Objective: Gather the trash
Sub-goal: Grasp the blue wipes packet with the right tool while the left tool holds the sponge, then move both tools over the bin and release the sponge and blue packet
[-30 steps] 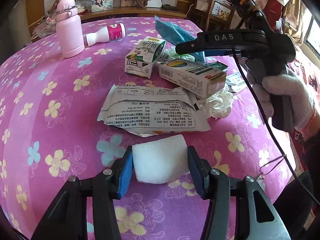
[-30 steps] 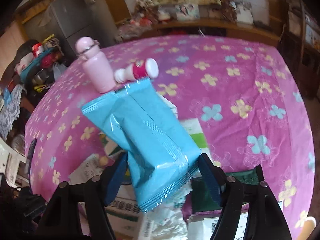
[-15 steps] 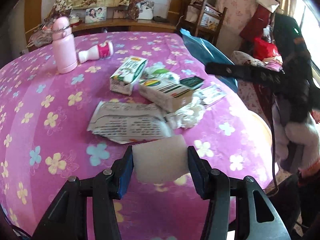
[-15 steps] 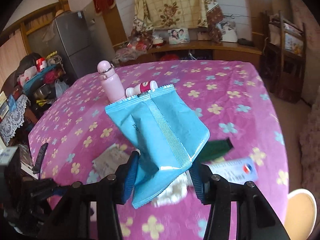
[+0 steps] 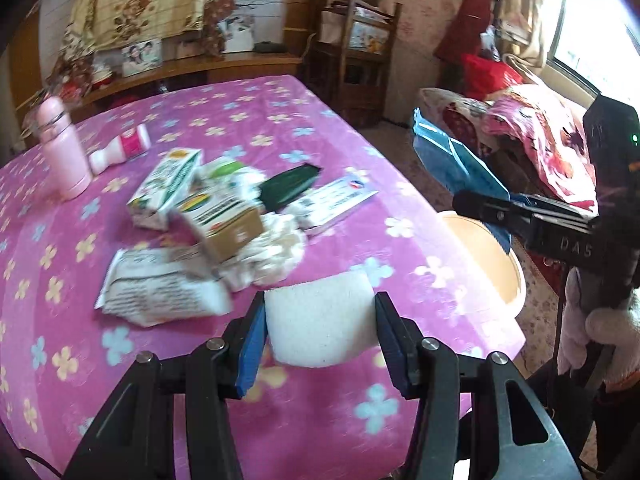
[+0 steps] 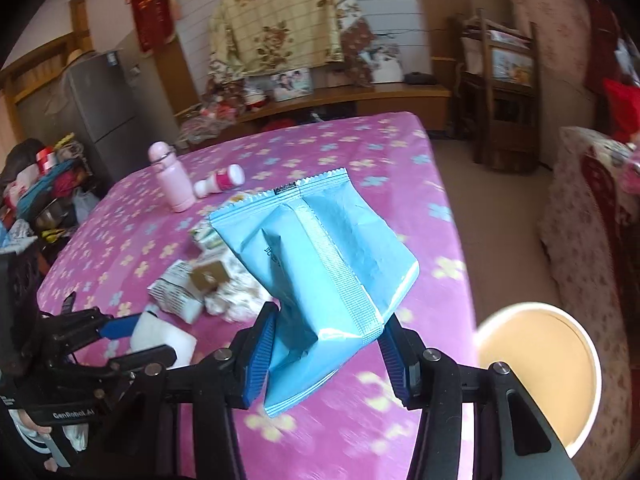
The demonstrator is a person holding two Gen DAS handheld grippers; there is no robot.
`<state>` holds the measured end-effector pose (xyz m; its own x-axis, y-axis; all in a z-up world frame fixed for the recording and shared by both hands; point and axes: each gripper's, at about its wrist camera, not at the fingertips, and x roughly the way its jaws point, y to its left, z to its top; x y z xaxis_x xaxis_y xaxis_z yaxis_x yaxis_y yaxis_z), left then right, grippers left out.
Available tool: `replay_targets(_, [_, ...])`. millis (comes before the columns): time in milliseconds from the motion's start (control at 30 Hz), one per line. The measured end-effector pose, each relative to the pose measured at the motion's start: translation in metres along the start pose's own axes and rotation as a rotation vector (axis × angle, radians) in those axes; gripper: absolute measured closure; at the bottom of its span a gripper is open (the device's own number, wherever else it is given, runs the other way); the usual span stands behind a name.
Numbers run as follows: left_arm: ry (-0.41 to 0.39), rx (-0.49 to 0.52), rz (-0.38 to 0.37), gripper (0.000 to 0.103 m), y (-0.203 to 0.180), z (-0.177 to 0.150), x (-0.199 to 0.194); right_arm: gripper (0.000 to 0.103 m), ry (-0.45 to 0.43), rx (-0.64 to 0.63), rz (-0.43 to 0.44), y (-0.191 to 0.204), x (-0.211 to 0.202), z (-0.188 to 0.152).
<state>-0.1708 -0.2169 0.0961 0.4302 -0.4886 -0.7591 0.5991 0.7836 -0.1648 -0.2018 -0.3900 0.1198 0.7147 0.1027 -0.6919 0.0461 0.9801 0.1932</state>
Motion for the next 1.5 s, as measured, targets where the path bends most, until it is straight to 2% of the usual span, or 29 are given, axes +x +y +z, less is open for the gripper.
replay_targets(333, [0.009, 0.062, -0.029, 0.049, -0.048, 0.019, 0.024, 0.050, -0.016, 0.100, -0.059, -0.053, -0.026, -0.023])
replay_targets(633, [0.028, 0.097, -0.101, 0.049, -0.090, 0.040, 0.050, 0.047, -0.010, 0.216, -0.166, -0.106, -0.043, -0.039])
replay_targets(867, [0.050, 0.131, -0.164, 0.049, -0.131, 0.053, 0.076, 0.046, 0.030, 0.306, -0.256, -0.146, -0.040, -0.053])
replay_targets(1200, [0.082, 0.161, -0.210, 0.049, -0.173, 0.061, 0.115, 0.044, 0.065, 0.430, -0.322, -0.194, -0.032, -0.075])
replay_targets(1333, [0.100, 0.150, -0.232, 0.045, -0.184, 0.061, 0.130, 0.037, 0.064, 0.499, -0.333, -0.212, -0.034, -0.082])
replay_targets(1400, [0.104, 0.138, -0.240, 0.044, -0.186, 0.061, 0.134, 0.028, 0.069, 0.548, -0.320, -0.221, -0.034, -0.086])
replay_targets(1500, [0.109, 0.122, -0.239, 0.037, -0.186, 0.061, 0.139, 0.027, 0.066, 0.573, -0.322, -0.227, -0.034, -0.089])
